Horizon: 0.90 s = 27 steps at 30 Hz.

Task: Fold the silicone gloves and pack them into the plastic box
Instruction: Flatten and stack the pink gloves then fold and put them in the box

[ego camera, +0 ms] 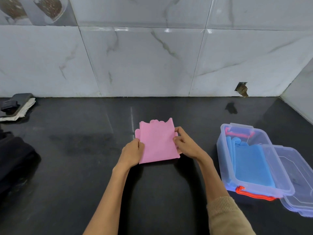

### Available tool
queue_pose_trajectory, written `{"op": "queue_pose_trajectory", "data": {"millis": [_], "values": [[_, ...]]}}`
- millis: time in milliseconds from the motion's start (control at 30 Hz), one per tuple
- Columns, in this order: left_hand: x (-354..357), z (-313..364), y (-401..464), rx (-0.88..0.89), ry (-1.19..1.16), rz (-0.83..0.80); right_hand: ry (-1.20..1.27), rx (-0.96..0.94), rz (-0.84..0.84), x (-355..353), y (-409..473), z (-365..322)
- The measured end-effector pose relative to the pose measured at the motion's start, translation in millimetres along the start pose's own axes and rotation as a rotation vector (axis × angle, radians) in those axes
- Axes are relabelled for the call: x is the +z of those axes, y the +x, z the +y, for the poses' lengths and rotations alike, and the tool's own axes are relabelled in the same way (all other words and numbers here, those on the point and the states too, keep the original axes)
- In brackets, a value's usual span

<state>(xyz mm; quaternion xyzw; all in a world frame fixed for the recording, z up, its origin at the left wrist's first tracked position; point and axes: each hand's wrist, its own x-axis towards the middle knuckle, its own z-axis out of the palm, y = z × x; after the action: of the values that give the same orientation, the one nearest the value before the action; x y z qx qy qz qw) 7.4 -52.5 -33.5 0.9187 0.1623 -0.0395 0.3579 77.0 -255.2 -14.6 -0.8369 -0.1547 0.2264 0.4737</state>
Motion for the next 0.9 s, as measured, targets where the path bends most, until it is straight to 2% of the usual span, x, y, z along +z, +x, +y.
{"op": "queue_pose_trajectory", "data": {"millis": [133,233,333,467,533,633,767,900], "values": [[-1.2,-1.9,-0.5,-0.004,-0.004,-0.032,0.101,0.063,0.058,5.7,3.9,1.3],[-1.5,-0.3,-1.6,-0.003,0.041,-0.025,0.069,0.067,0.218,16.3,6.2,7.9],[0.2,2.3,-4.7,-0.038,0.077,0.026,-0.015,0.075,0.298,24.8,7.8,7.1],[7.7,11.0,-11.8,-0.203,0.017,0.173,-0.223,0.064,0.516,37.4,5.1,3.2],[8.0,16.4,-15.8,-0.314,0.023,0.261,-0.302,0.143,0.629,39.9,2.2,3.6],[10.6,21.6,-14.9,-0.336,0.052,0.253,-0.38,0.306,0.555,36.6,3.1,1.5],[17.4,28.5,-1.9,-0.289,0.03,0.124,-0.381,0.264,0.387,38.7,11.7,-12.0],[14.1,30.4,-2.7,-0.28,-0.108,0.169,-0.283,0.203,0.338,41.6,16.5,-15.3]]}}
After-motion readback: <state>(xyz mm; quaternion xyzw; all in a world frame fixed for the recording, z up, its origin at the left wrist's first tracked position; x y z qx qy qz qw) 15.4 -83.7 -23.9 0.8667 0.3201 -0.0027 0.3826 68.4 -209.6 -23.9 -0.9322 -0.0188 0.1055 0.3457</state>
